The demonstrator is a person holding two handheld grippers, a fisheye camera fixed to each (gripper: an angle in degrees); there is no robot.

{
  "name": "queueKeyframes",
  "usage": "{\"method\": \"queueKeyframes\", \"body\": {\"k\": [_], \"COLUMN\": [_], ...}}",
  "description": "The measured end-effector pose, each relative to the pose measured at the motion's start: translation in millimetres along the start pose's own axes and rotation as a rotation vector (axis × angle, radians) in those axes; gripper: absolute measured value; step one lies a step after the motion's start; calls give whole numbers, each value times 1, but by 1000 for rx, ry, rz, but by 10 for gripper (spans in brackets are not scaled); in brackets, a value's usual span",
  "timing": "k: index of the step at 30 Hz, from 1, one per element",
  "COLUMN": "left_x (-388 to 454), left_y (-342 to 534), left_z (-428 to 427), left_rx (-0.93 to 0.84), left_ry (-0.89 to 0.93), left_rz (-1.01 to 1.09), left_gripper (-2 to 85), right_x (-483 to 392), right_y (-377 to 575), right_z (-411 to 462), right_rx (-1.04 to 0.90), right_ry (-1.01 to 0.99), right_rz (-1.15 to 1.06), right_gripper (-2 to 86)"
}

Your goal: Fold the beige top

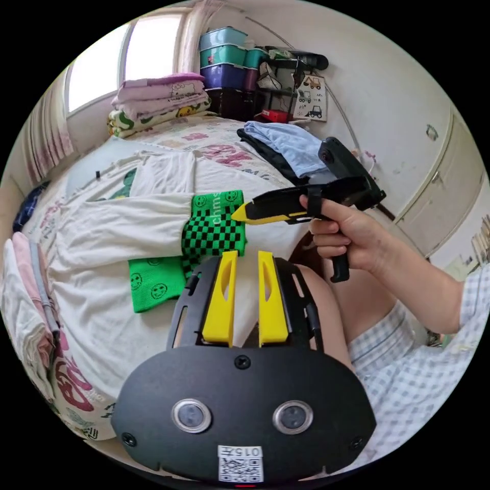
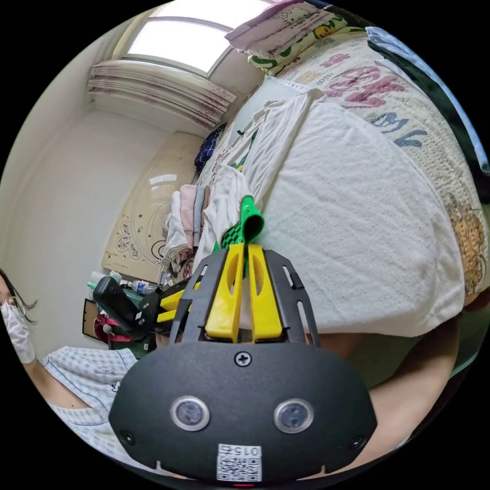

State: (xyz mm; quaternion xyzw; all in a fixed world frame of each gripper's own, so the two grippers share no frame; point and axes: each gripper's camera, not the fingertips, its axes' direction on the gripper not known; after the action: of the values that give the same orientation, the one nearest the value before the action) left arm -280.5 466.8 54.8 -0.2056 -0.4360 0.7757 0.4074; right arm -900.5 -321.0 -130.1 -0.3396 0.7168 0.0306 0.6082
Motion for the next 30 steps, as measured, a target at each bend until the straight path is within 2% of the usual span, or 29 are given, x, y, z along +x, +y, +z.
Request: {"method": "queueKeyframes", "body": {"k": [5, 12, 18, 23, 26, 30], "left_x": [-95, -272, -347, -368, -364, -368], "left_y": [28, 82, 51, 54, 73, 73], "left_z": [-40, -87, -61, -18, -14, -10], "left_rx": [100, 289, 189, 52, 153, 145], "left_ry": [14, -143, -160, -181, -186, -195], "left_rz": [-226, -653, -676, -670, -681, -671], "left_gripper": [99, 91, 86, 89, 88, 86], "right_x": [3, -6, -5, 0, -9, -31], "right_y": [-15, -23, -28, -25, -40, -78], "right_z": [-20, -16, 8, 6, 6, 46], "right_rx": [7, 2, -74, -60, -9, -22], "right_ry": [-14, -27, 90, 168, 190, 242], "right_rz": [15, 0, -4, -16, -71, -171], "right_gripper": [5, 6, 14, 51, 70, 89]}}
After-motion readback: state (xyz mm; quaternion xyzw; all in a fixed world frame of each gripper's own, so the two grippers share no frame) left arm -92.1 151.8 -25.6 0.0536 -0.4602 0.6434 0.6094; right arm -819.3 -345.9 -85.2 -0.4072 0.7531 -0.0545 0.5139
